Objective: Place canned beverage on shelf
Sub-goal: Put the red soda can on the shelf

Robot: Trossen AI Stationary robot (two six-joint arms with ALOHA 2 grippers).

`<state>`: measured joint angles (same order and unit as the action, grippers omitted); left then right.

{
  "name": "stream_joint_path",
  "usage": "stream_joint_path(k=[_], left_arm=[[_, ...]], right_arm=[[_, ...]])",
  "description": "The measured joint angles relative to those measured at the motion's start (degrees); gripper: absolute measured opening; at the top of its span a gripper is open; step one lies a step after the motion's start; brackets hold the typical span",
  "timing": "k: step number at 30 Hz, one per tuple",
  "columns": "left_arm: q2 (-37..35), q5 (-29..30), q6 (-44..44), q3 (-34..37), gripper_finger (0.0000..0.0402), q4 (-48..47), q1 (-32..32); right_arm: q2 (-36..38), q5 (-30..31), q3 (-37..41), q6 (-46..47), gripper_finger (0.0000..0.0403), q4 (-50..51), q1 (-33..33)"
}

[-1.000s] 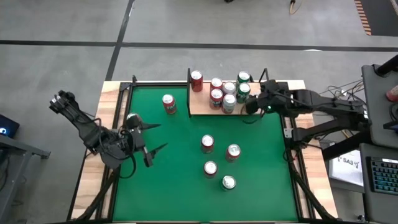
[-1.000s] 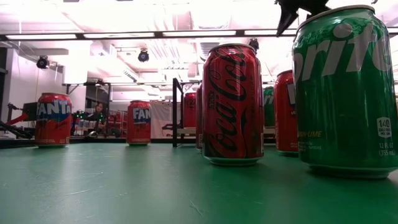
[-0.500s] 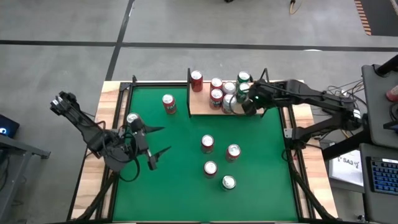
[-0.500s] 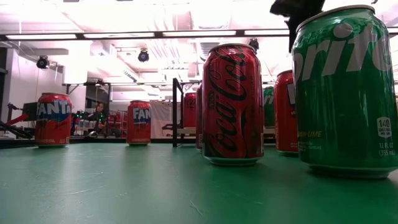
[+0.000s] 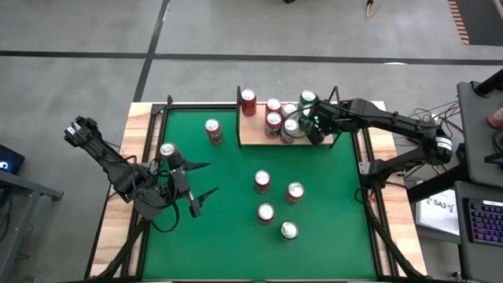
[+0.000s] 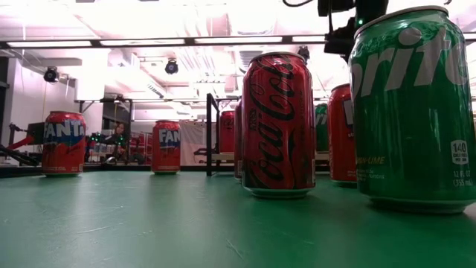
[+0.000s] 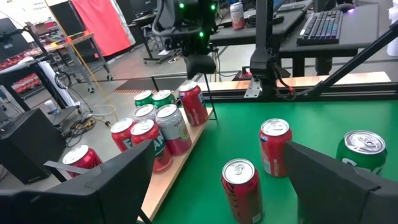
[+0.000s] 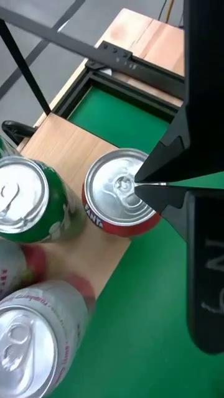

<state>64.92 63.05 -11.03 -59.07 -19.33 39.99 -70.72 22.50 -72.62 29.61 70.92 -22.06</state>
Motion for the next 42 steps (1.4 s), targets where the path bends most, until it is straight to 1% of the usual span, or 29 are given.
stream_joint_path(k=[2,6,13,17,23,27,34,38,42], left_arm=[[-0.02,0.02,0.0,-0.02,0.0335,0.02,0.0],[-0.02,0.02,0.16,-0.02,0.0335,0.02,0.0],[-0.04,0.02,0.42,-0.03,0.0335,0.02,0.0],[-0.04,0.03,0.42,-0.04,0.0335,0.03,0.0],[-0.04,0.04,0.44,-0.04,0.0335,0.02,0.0],[-0.06,0.04,0.44,-0.04,0.0335,0.0,0.0],[-0.06,0.04,0.46,-0.04,0.0335,0.0,0.0],[-0.06,0.03,0.46,-0.04,0.0335,0.0,0.0],[-0.06,0.02,0.44,-0.04,0.0335,0.0,0.0]], right_arm=[[0.21,0.21,1.32,-0.28,0.0009,-1.24,0.0],[0.52,3.24,3.38,-0.47,0.0009,-3.33,0.0],[0.52,4.52,6.15,-0.99,0.0009,-6.6,-0.27],[0.54,5.3,7.52,-0.47,0.0009,-7.41,-0.91],[0.72,9.01,9.16,1.21,0.0009,-7.42,-1.22],[0.68,9.78,9.22,3.02,0.0009,-7.53,-1.22],[0.75,9.28,8.84,6.51,0.0009,-7.78,-1.25],[0.76,8.78,6.48,6.85,0.0009,-7.87,-1.25],[1.18,8.66,2.83,4.86,0.0009,-7.12,-1.25]])
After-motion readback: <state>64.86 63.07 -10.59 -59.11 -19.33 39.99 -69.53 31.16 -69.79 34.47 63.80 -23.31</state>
